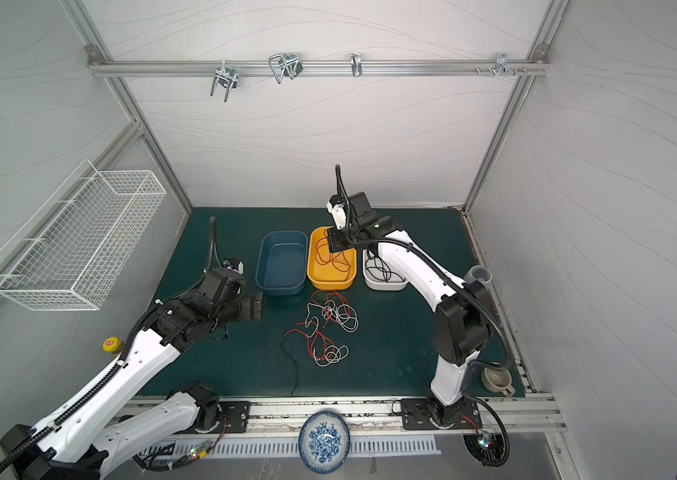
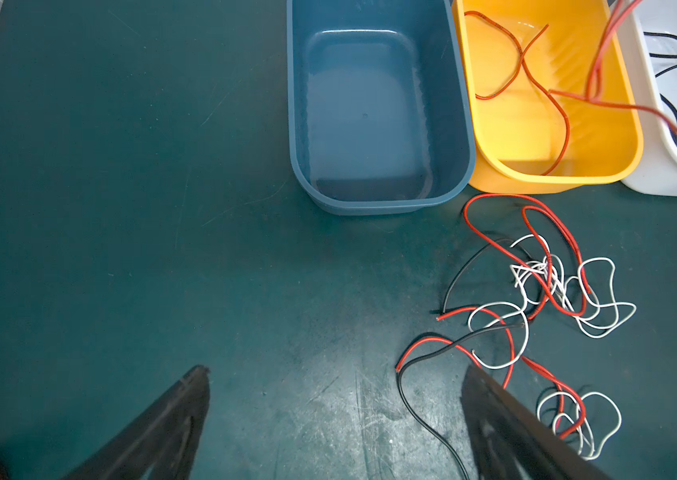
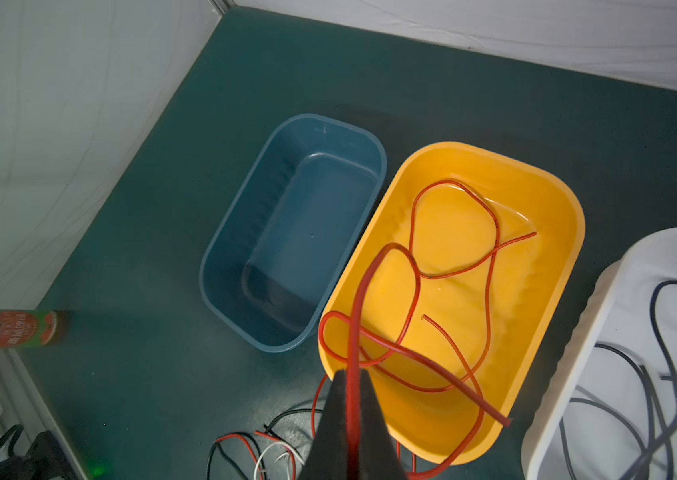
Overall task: Untangle the cables
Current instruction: 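Lower the red wire into the yellow tub and open the right gripper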
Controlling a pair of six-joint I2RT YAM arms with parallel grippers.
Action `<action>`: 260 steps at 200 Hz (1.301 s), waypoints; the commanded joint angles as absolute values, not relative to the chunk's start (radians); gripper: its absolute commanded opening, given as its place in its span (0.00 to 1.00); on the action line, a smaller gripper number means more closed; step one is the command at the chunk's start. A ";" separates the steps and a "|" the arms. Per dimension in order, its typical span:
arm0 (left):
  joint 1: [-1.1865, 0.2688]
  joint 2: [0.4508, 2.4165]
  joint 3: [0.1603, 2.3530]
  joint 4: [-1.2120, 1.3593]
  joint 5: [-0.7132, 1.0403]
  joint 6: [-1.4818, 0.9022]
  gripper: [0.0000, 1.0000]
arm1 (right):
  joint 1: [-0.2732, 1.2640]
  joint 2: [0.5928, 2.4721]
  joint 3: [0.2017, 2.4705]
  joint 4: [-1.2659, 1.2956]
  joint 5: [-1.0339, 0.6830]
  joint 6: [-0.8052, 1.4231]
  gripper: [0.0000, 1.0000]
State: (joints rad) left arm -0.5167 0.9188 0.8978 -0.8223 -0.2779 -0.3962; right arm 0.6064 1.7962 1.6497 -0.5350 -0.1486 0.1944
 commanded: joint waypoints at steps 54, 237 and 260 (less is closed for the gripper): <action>-0.515 0.922 0.902 -0.818 -0.294 -0.390 0.95 | 0.597 1.955 1.674 -0.465 -0.166 0.202 0.00; -0.515 0.927 0.897 -0.806 -0.270 -0.384 0.93 | 0.598 1.964 1.756 -0.572 -0.115 0.224 0.32; -0.515 0.930 0.897 -0.804 -0.267 -0.382 0.93 | 0.615 1.905 1.784 -0.606 -0.104 0.229 0.38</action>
